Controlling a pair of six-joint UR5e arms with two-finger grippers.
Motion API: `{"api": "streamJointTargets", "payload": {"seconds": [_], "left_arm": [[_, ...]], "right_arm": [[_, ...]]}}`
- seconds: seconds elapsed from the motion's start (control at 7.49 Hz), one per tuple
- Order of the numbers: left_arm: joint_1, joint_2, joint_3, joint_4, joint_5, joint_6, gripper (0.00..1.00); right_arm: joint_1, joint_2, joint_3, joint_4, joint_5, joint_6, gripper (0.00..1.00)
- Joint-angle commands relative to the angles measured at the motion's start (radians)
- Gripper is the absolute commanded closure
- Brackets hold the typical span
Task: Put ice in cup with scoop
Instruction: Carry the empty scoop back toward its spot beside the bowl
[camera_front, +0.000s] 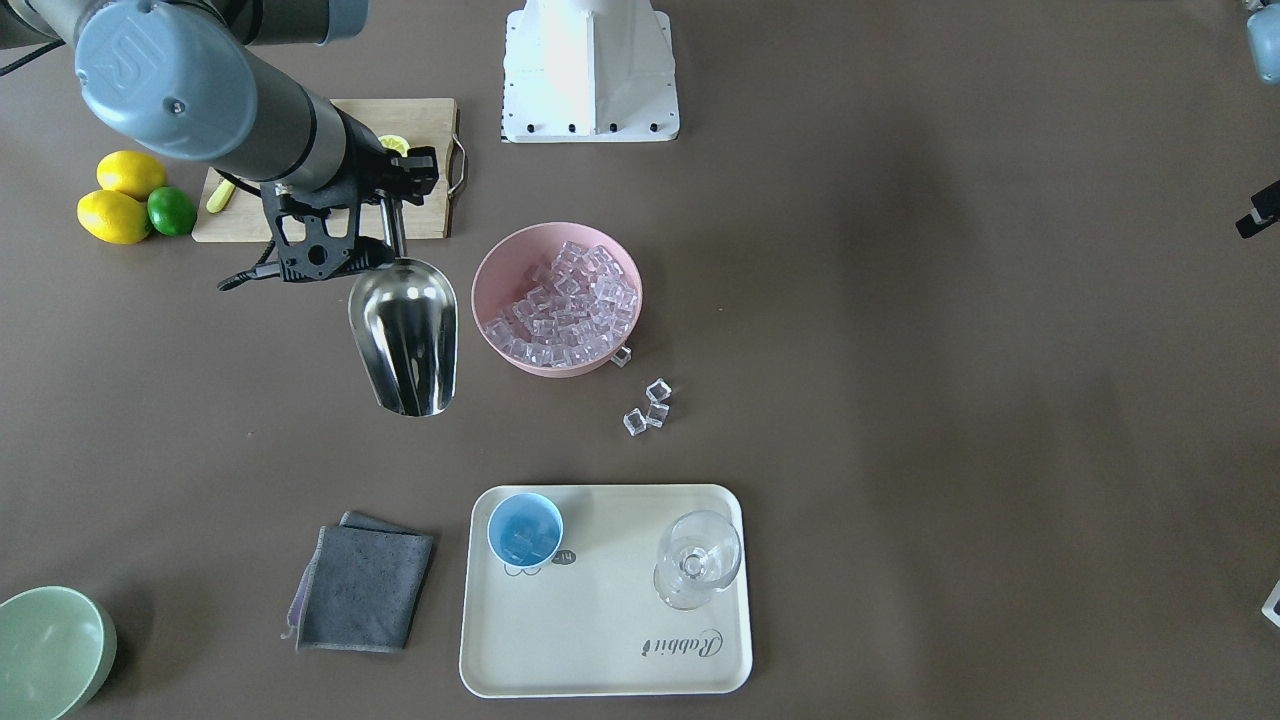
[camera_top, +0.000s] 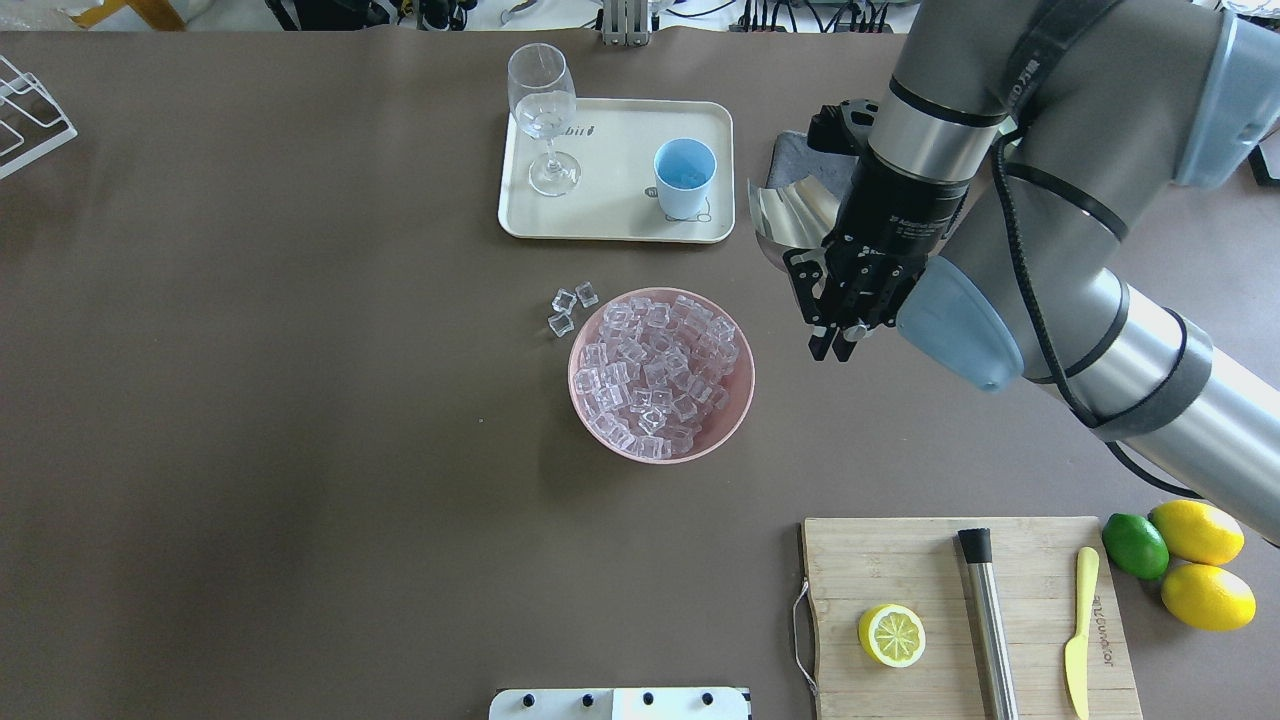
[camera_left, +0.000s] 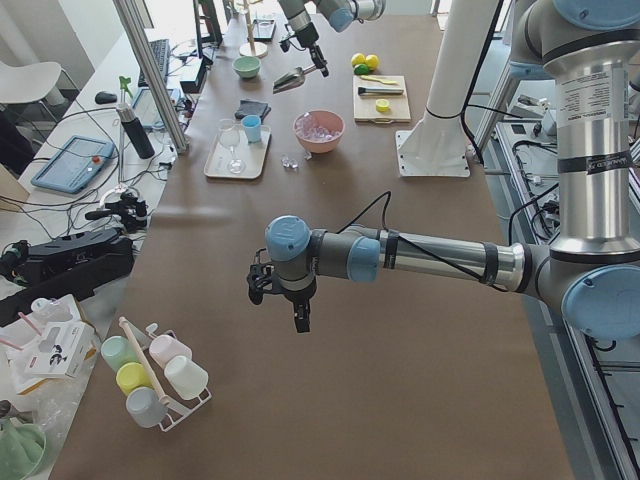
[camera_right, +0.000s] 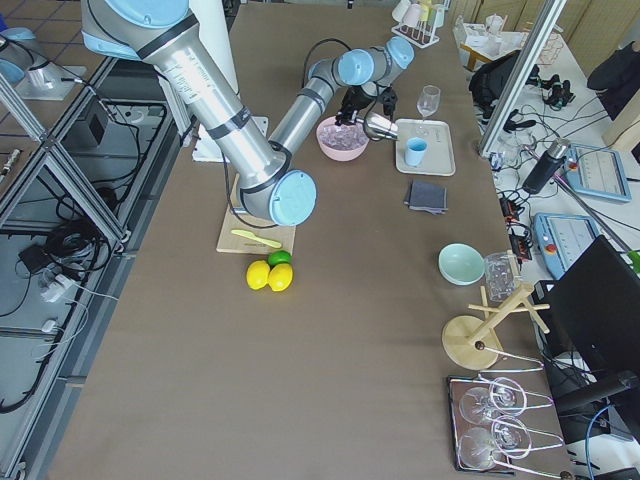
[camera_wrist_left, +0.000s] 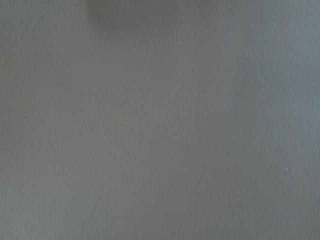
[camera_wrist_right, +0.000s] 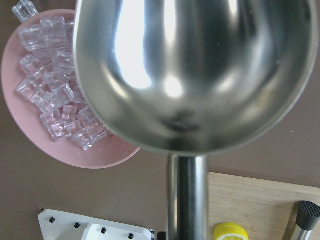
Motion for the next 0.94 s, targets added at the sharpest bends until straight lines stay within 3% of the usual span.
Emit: {"api": "streamJointTargets", "payload": {"seconds": [0.0, 0.27, 0.53, 0.8], "left_arm": [[-0.080, 0.033, 0.029, 0.007, -0.002, 0.103, 0.02], [-0.094, 0.024, 0.051, 0.047, -0.007, 0.100, 0.02], [-0.097, 0.020, 0.061, 0.038, -0.007, 0.101, 0.02], [-0.111, 0.018, 0.065, 0.038, -0.005, 0.101, 0.02]], "right_arm": [[-0.015, -0.124, 0.135, 0.008, -0.118, 0.009, 1.00], [-0.045, -0.200, 0.165, 0.058, -0.206, 0.105, 1.00], [-0.049, -0.359, 0.146, 0.274, -0.215, 0.136, 1.00], [-0.075, -0.445, 0.119, 0.430, -0.246, 0.233, 1.00]]}}
